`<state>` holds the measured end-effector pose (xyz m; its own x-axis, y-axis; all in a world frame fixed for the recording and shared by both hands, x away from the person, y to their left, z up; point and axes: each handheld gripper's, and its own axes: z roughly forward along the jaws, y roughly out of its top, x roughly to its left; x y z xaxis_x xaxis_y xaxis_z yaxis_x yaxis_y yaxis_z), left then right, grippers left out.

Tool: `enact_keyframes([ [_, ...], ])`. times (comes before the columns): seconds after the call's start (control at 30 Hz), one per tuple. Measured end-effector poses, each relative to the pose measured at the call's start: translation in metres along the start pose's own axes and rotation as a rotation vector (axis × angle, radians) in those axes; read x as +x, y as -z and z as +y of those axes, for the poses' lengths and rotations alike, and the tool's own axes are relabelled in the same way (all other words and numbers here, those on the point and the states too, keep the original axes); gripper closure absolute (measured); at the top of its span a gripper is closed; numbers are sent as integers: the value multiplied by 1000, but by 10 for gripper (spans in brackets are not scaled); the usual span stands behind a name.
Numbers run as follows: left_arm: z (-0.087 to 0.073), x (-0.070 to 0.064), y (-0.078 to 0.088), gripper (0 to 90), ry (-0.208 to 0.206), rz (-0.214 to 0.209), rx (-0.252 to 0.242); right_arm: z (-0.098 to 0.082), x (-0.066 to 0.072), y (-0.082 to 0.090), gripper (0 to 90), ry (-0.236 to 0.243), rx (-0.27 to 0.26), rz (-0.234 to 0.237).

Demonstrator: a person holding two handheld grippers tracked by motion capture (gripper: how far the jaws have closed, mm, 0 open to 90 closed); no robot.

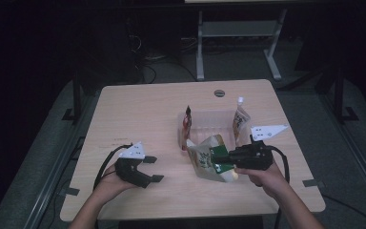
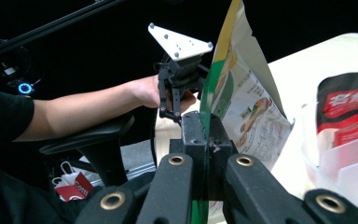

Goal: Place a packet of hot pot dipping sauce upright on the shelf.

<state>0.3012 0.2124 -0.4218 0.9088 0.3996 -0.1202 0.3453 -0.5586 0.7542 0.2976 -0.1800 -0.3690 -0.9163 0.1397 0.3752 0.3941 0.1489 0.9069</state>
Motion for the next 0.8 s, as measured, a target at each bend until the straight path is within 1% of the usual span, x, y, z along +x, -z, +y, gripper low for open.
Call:
enact_keyframes([
  [0.07,-1,0,0,249,11,1,4,2,0,2,900,4,-7,-11],
  [0.2,-2,1,-1,248,8,2,9,7,0,9,900,18,-30,-35],
  [0.3,-1,3,-1,248,-2,2,12,10,-2,12,900,26,-43,-53],
  [0.53,-2,4,-3,242,7,-1,16,20,-5,20,900,46,-67,-94],
  [0.67,-2,6,-3,239,7,-4,24,26,-10,25,900,47,-85,-123],
  [0.8,-2,7,-4,236,15,-7,20,33,-16,28,900,53,-102,-154],
])
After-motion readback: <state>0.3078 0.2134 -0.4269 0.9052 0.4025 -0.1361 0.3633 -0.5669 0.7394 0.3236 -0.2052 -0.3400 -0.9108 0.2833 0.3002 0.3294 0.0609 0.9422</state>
